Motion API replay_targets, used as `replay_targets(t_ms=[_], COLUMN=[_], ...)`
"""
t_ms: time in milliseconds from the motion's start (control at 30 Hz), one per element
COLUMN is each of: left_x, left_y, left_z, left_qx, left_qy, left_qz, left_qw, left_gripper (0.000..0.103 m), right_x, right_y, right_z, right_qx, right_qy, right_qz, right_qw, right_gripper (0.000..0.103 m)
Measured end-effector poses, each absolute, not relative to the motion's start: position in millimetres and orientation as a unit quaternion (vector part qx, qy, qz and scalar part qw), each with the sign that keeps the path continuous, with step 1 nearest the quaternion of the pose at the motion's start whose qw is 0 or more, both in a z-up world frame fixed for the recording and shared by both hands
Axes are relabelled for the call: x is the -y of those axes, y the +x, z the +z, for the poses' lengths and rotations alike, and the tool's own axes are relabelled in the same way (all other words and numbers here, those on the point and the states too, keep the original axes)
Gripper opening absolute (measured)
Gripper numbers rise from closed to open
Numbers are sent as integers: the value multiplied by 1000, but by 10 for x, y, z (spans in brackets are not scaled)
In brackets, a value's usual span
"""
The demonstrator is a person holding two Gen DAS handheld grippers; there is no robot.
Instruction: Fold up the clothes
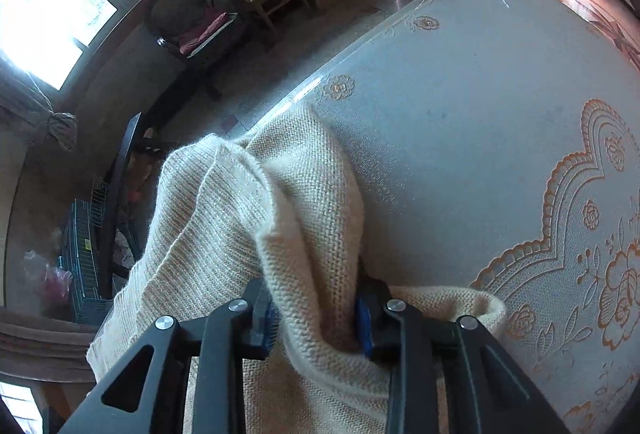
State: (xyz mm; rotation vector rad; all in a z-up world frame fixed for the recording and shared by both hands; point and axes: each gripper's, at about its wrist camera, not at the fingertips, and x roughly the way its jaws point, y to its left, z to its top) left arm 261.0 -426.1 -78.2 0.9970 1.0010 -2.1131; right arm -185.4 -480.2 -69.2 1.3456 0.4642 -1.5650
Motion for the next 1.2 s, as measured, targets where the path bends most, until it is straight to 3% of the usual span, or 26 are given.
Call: replay_targets(t_ms=[233, 467, 633, 733, 1033, 1200], left_x=[4335, 4253, 4167, 4076, 3588, 3336], left_y=[2633, 2621, 2795, 2922, 3021, 3021], left_z=[-591, -444, -505, -473, -107, 138], left_qx=[-326, -253, -263, -279, -287, -260], left_qy=[398, 435, 449, 432, 384, 363], left_qz=[-803, -810, -793, -786, -785, -787], left_qw=[302, 301, 317, 344, 393, 425], left_gripper=[53, 61, 61, 61, 70, 72], right_x=[4228, 3257, 2681, 2343, 2435, 2377], right_y=[-1711, -1321, -988, -788, -139, 389], right_z=[38, 564, 628, 659, 357, 527], right_qx=[-185, -184, -182, -180, -204, -216], right_qy=[474, 386, 369, 360, 383, 301], right_qz=[-710, -769, -773, -775, -712, -742], right_qw=[488, 476, 483, 488, 552, 558], right_gripper=[41, 43, 48, 58, 58, 58])
